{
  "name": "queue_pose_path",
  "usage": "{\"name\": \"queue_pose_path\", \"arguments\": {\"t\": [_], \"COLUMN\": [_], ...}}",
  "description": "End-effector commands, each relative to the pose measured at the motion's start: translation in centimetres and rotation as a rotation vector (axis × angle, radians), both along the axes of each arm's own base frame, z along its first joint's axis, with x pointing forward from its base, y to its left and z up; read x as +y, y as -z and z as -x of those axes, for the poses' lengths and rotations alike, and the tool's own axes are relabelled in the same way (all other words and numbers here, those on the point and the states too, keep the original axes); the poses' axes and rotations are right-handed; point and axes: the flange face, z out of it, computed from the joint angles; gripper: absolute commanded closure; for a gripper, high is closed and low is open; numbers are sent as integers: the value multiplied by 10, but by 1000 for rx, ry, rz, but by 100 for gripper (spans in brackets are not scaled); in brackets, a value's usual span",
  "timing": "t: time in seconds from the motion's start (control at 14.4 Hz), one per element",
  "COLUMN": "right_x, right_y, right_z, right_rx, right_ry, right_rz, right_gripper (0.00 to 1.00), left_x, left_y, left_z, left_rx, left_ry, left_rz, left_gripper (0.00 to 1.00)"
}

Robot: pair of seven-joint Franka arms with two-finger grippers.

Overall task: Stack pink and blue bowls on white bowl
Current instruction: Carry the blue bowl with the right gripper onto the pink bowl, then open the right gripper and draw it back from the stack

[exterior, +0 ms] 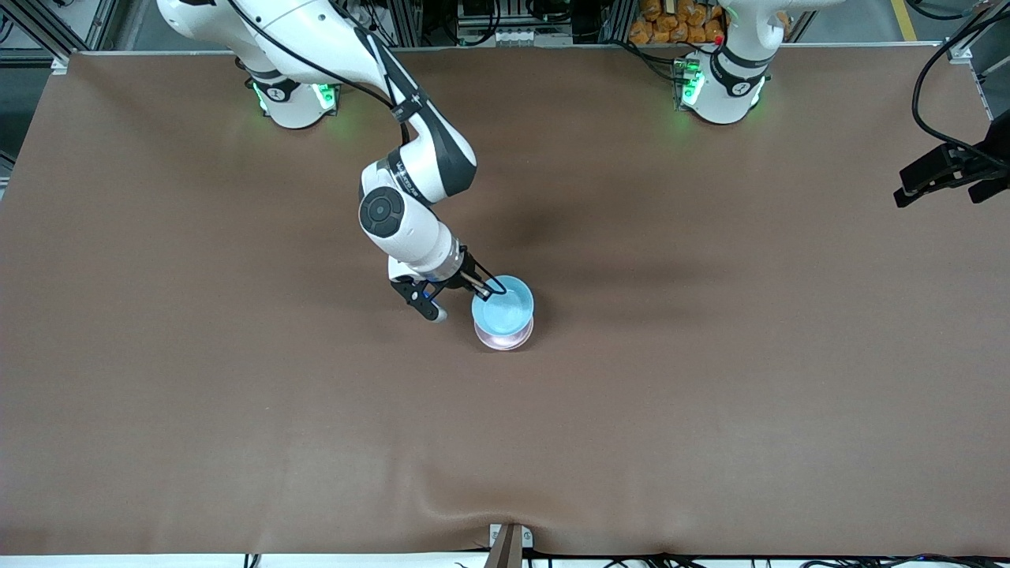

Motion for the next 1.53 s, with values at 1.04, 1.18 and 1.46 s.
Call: {"name": "queue_pose_path", "arguments": {"t": [1.04,1.18,1.46], "right_x": [-162,-222,-336], "right_y": [-98,-111,-149], "right_z": [-70,-83,-95], "right_rx": [24,26,-57], "right_ry": [-167,-214,-325], "right_rz": [-44,-21,58], "right_gripper": [0,0,0], "left_x": [-2,-3,0], "left_y": [2,3,3], "left_z": [-4,-4,-4], "left_rx": [2,3,3], "left_ry": [41,41,41], "left_rz": [-7,0,4], "left_gripper": [0,0,0]}}
